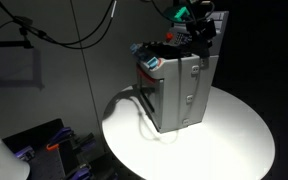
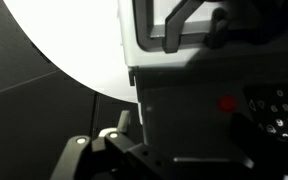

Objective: Press the top and bottom buttons on the right side of the stove

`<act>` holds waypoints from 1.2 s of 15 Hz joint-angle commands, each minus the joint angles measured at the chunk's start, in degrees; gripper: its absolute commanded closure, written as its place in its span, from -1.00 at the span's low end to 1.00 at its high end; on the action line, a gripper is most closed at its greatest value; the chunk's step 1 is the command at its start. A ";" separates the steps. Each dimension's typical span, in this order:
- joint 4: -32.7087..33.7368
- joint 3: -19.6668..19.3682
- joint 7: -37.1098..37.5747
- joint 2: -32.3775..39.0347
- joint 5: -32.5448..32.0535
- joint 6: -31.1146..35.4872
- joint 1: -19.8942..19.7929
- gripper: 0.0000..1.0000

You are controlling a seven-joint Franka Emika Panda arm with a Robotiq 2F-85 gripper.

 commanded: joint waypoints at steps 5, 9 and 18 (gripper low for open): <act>3.45 -0.49 1.79 2.73 -1.23 0.32 0.46 -1.00; 1.90 -0.45 1.22 1.13 -0.87 0.10 0.23 -1.00; -3.28 0.13 -0.66 -4.27 0.80 -3.21 -0.60 -1.00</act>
